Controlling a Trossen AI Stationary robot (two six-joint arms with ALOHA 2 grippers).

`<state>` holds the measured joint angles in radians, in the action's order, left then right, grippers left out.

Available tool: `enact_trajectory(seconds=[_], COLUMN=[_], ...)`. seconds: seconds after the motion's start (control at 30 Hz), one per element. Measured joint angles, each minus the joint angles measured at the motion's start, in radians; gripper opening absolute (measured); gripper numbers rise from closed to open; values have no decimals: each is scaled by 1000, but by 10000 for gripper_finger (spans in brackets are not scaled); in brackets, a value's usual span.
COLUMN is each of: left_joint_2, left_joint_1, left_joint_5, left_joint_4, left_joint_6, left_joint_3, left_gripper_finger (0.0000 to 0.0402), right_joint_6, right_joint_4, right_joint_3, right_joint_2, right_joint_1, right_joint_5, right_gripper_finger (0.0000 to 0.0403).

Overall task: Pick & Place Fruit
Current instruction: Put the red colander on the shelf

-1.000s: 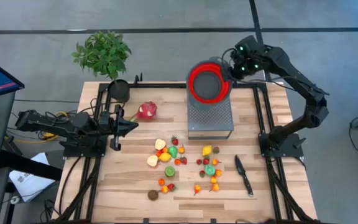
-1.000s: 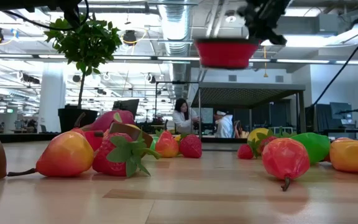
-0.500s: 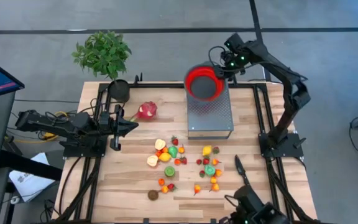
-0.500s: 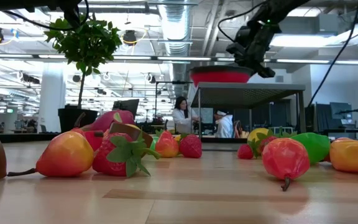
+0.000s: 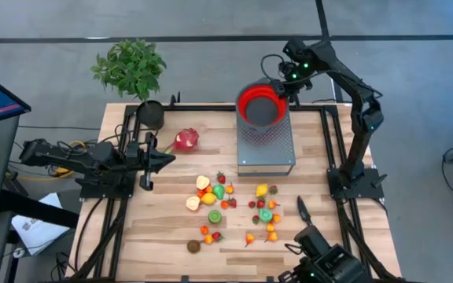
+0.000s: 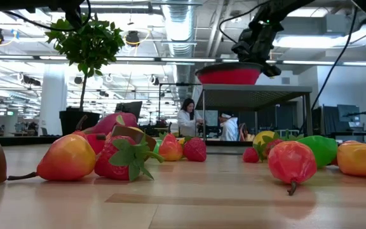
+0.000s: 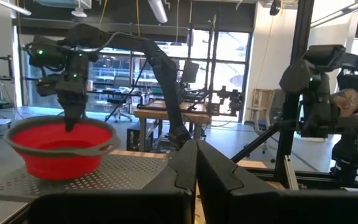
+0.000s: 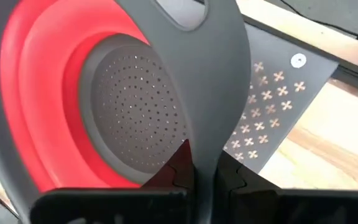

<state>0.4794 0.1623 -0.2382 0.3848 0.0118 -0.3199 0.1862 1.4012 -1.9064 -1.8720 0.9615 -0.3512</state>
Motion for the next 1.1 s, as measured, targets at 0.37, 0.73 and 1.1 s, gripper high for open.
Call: enact_trajectory(seconds=[0.37, 0.73, 1.1], left_joint_2=[0, 0, 0], left_joint_1=[0, 0, 0], left_joint_5=[0, 0, 0], left_joint_4=[-1, -1, -2], left_joint_6=[0, 0, 0], left_joint_3=[0, 0, 0], left_gripper_finger=[3, 3, 3], right_joint_6=[-13, -38, -89], right_joint_4=[-2, 5, 14], right_joint_3=[0, 0, 0], right_joint_2=[-14, -14, -13], right_joint_1=[2, -5, -5], right_joint_5=[0, 14, 27], right_gripper_finger=[9, 61, 139])
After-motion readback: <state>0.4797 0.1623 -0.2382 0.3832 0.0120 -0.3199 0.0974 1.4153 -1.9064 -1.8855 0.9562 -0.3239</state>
